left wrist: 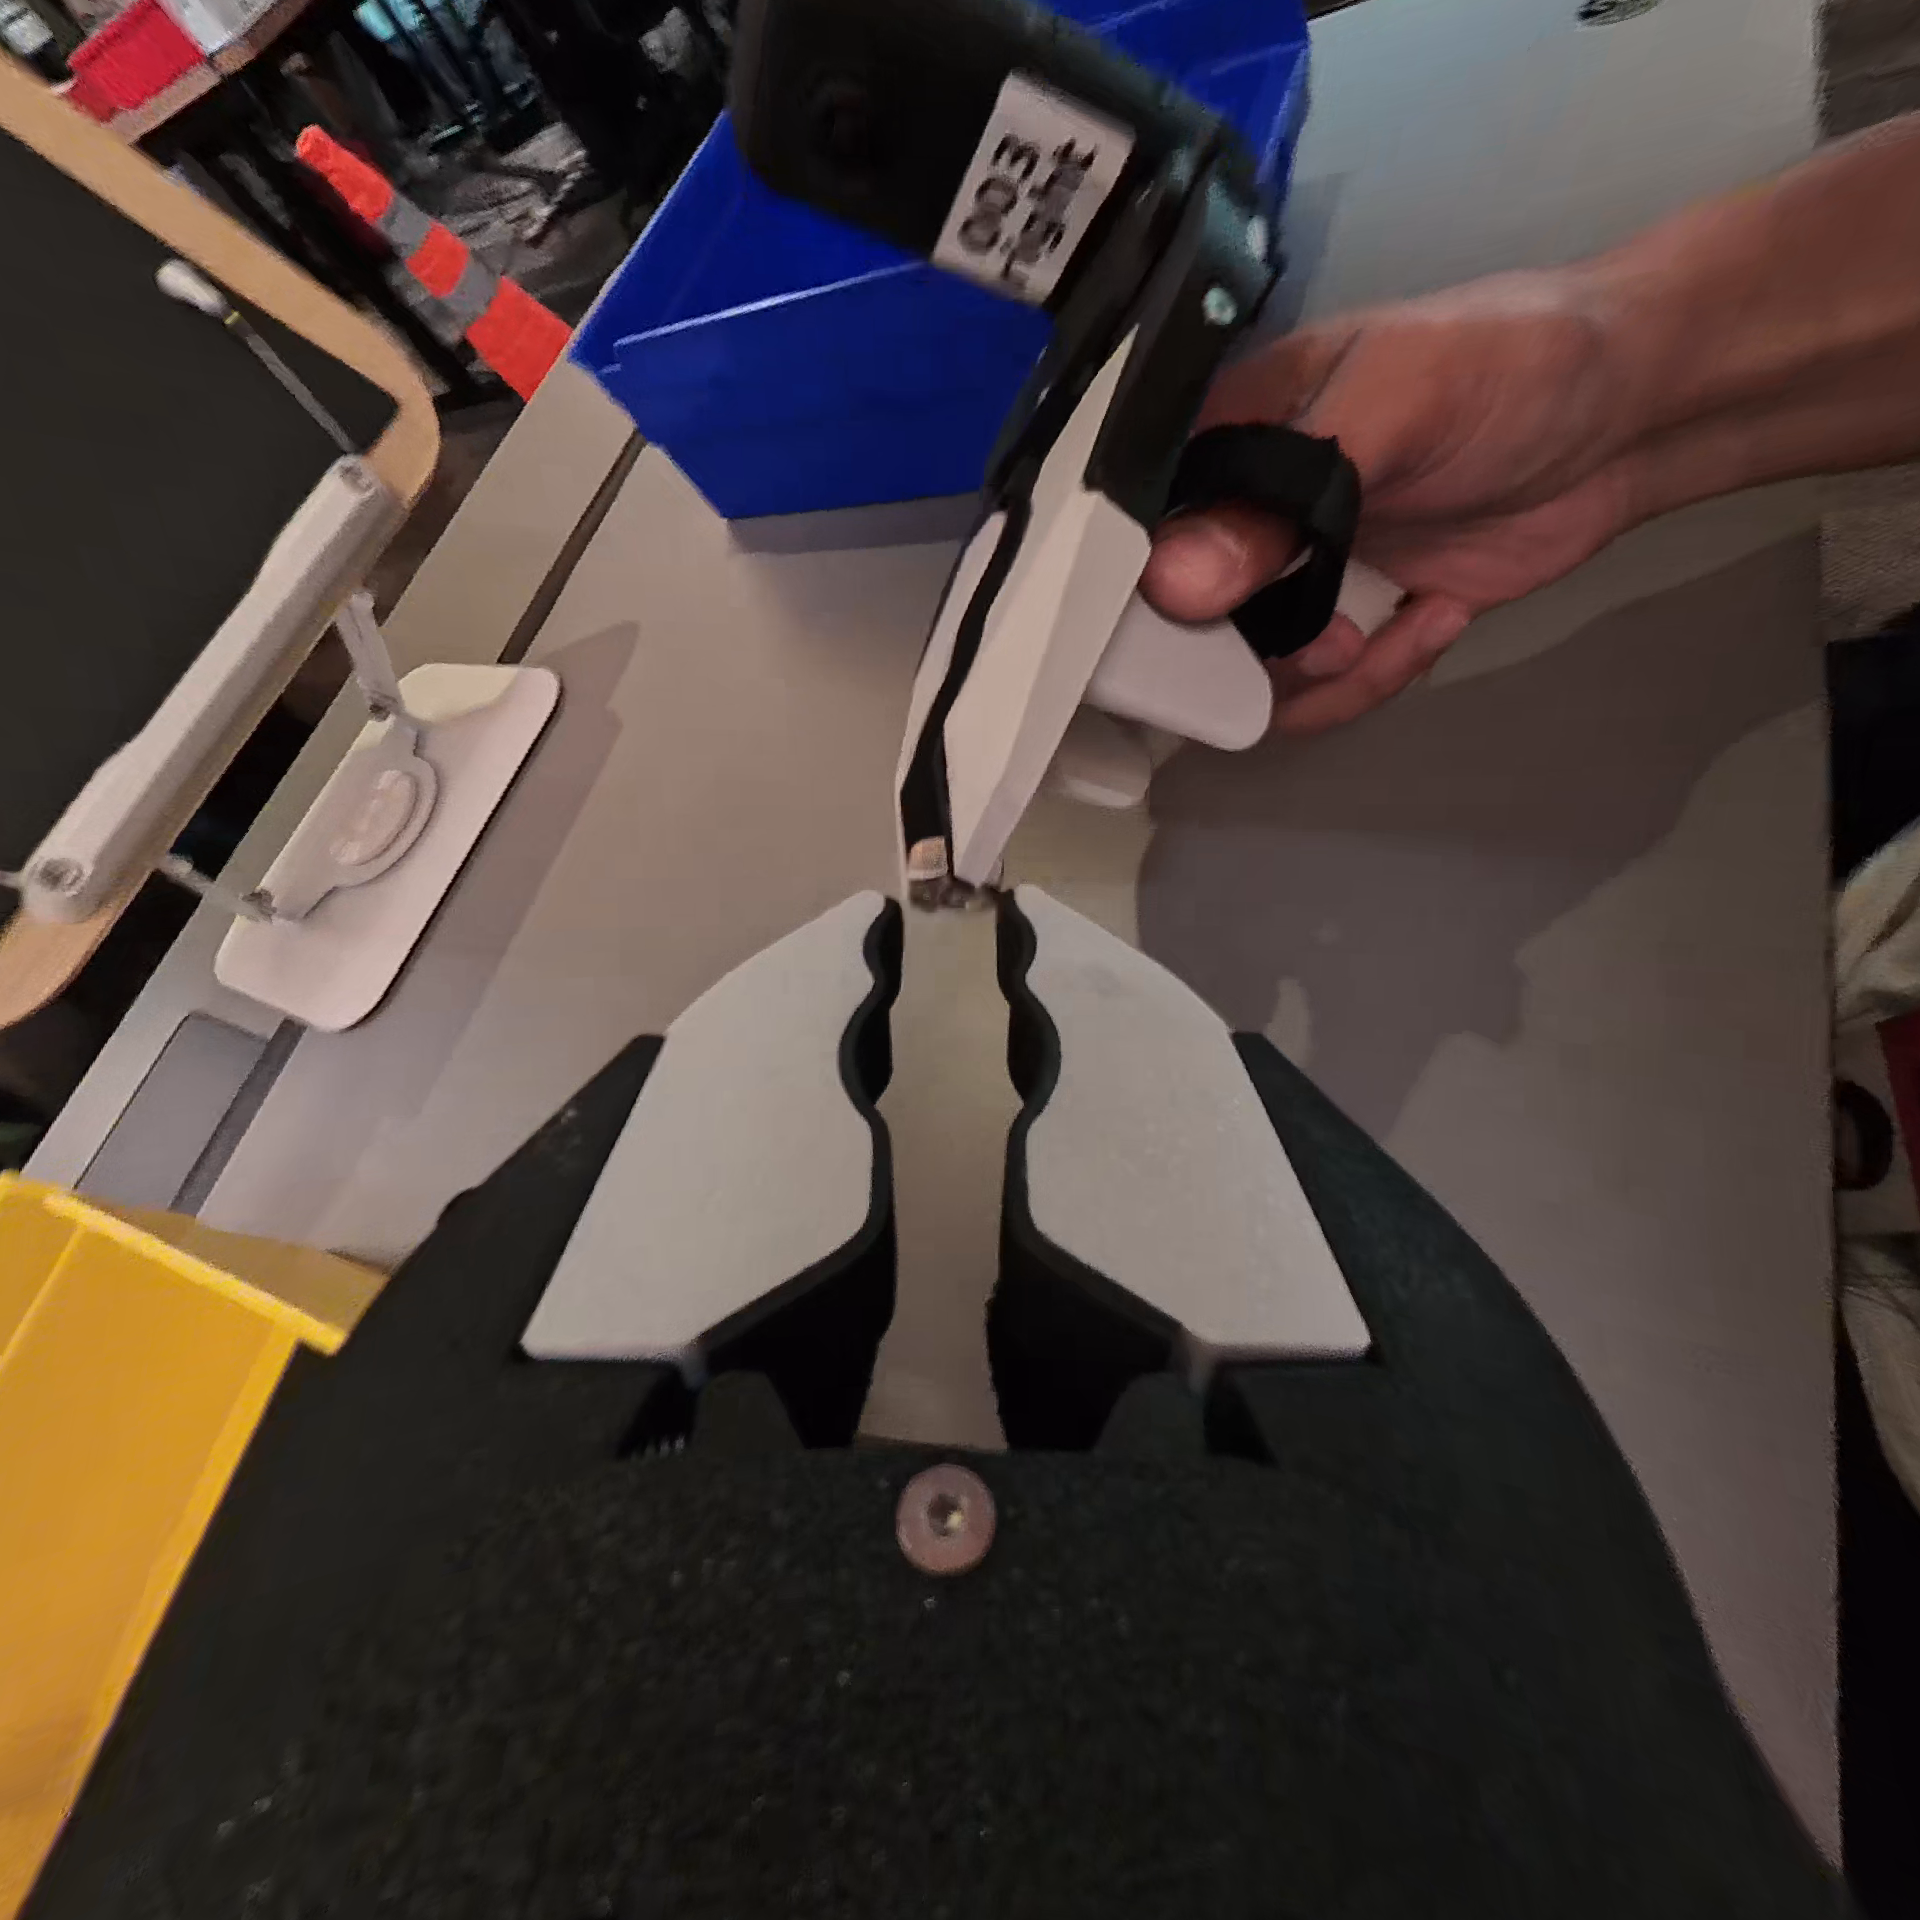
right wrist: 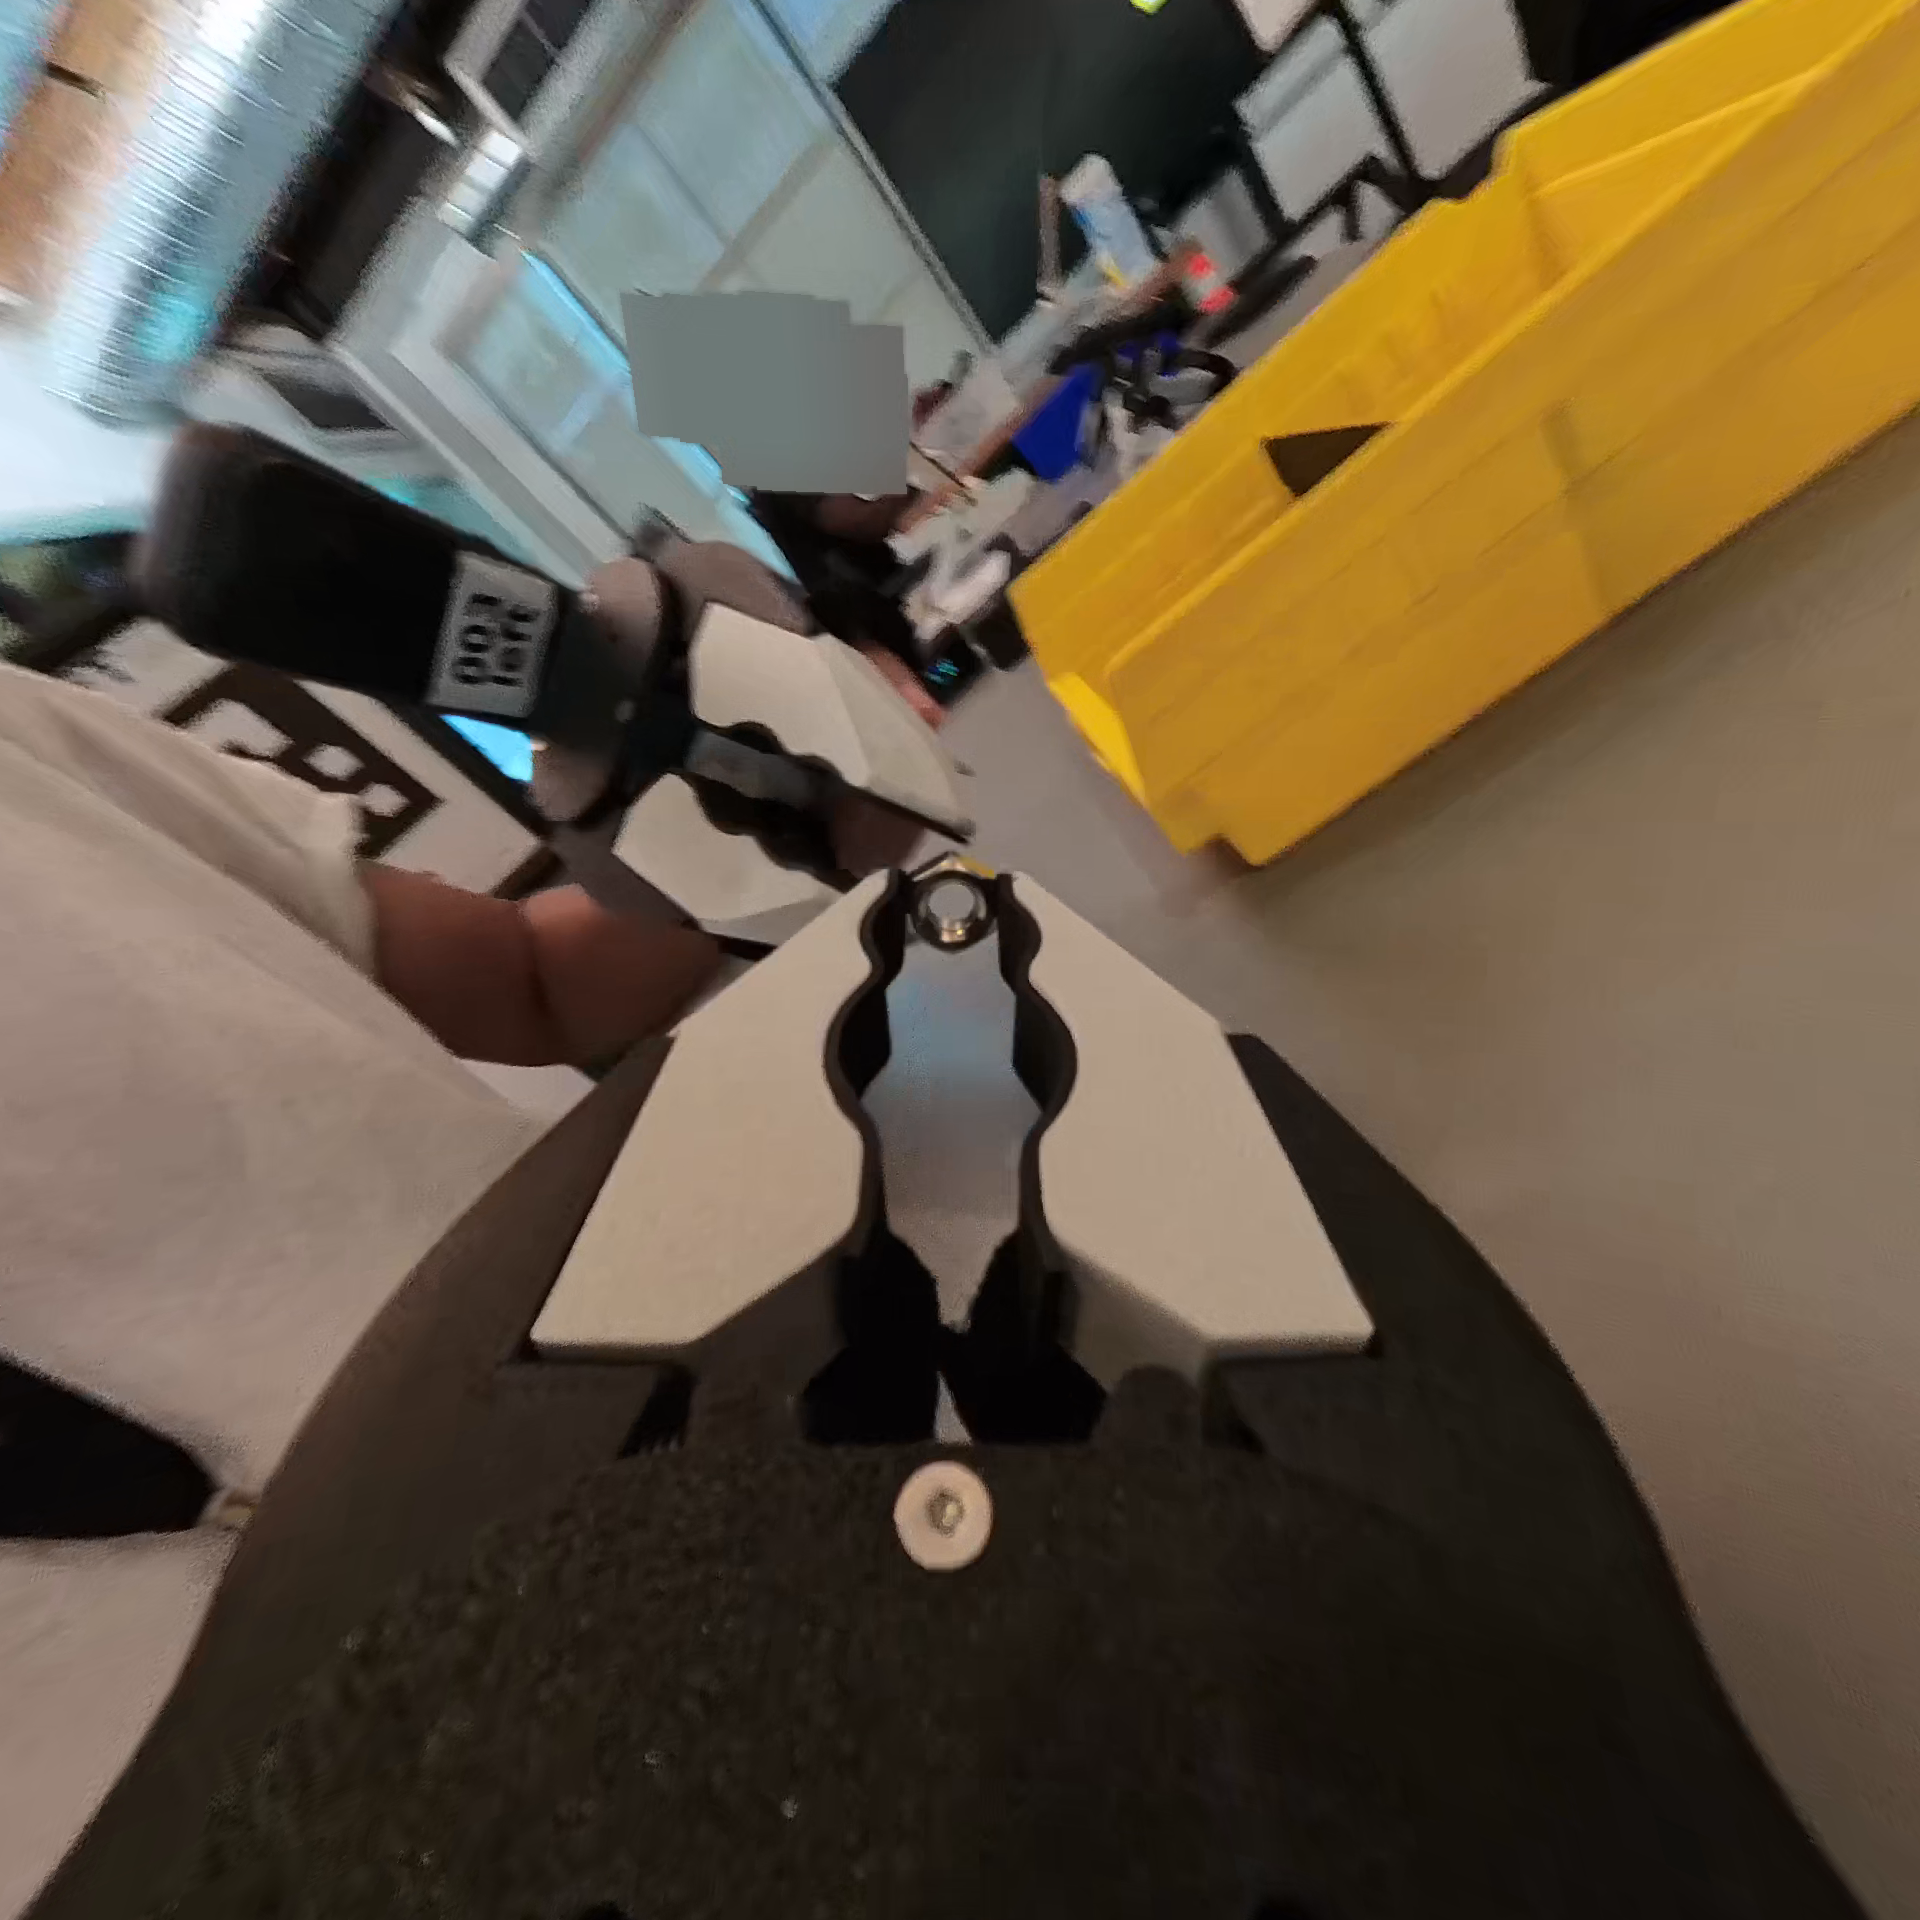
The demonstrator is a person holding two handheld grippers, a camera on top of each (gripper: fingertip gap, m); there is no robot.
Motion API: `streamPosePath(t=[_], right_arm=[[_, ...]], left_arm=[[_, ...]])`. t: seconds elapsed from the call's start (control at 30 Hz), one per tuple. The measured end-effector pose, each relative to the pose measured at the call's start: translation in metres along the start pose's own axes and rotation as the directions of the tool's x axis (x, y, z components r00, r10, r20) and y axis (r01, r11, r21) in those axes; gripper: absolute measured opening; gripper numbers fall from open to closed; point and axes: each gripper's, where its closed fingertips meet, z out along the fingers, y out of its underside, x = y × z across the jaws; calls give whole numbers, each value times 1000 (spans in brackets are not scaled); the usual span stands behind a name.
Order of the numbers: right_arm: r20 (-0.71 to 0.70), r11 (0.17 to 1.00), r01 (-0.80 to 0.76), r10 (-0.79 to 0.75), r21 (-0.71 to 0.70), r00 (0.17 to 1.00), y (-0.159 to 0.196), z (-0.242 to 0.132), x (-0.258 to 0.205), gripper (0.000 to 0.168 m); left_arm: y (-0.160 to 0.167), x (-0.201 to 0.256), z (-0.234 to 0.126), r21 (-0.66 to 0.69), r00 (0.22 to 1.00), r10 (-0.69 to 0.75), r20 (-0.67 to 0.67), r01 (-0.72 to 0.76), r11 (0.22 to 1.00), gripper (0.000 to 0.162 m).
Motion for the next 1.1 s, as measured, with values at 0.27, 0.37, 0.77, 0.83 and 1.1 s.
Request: streamPosePath(t=[0.27, 0.37, 0.77, 0.83, 1.1], right_arm=[[-460, 747, 112, -512, -655, 725, 10, -74, 113, 17], [-395, 609, 58, -580, -791, 712, 15, -68, 135, 17], [-288, 390, -33, -620, -920, 730, 18, -44, 182, 17], [-290, 397, -29, -618, -917, 731, 16, -44, 183, 23], [-372, 835, 139, -379, -533, 847, -9, -34, 104, 30]], left_arm=[[49, 23, 5, 37, 870, -494, -4, 494, 869, 27], [55, 33, 6, 90, 794, -606, -47, 608, 789, 27], [67, 14, -23, 93, 869, -487, 89, 480, 872, 27], [71, 14, -24, 84, 872, -479, 100, 472, 877, 30], [78, 12, -29, 75, 847, -527, 73, 522, 850, 40]])
